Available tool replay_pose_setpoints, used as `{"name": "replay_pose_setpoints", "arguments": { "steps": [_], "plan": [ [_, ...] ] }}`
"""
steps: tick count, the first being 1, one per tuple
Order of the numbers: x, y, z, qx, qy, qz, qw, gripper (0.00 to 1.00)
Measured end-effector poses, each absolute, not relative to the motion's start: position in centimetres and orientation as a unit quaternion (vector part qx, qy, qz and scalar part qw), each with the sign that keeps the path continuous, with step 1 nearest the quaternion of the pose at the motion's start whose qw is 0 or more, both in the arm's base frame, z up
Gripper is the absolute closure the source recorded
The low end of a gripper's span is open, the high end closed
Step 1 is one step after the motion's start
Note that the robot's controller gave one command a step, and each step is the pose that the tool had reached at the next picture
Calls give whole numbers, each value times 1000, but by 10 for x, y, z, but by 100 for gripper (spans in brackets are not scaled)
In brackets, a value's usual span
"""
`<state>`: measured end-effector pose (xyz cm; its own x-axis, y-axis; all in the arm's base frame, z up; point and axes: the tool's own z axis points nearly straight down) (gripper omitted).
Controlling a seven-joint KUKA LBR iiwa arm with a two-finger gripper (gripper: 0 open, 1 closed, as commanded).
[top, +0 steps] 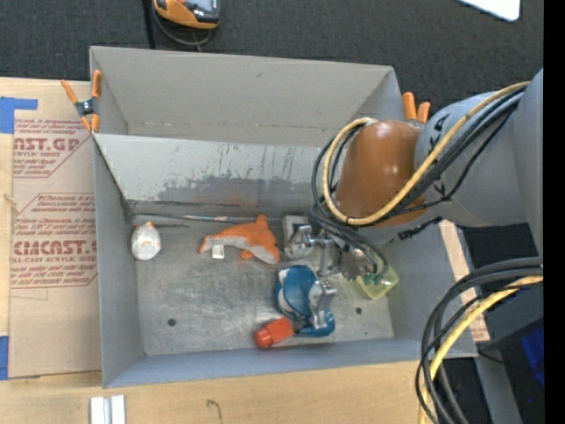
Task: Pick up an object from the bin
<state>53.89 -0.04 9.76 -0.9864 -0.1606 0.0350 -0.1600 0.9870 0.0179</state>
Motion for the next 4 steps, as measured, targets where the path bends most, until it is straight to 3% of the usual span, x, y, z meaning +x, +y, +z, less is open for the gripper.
{"name": "replay_pose_setpoints", "arguments": {
  "steps": [1,3,4],
  "plan": [
    [537,-21,73,17,-1000,-3,1,0],
    [537,-20,74,17,-1000,-1,1,0],
    [537,-21,74,12,-1000,-1,-2,100]
  ]
}}
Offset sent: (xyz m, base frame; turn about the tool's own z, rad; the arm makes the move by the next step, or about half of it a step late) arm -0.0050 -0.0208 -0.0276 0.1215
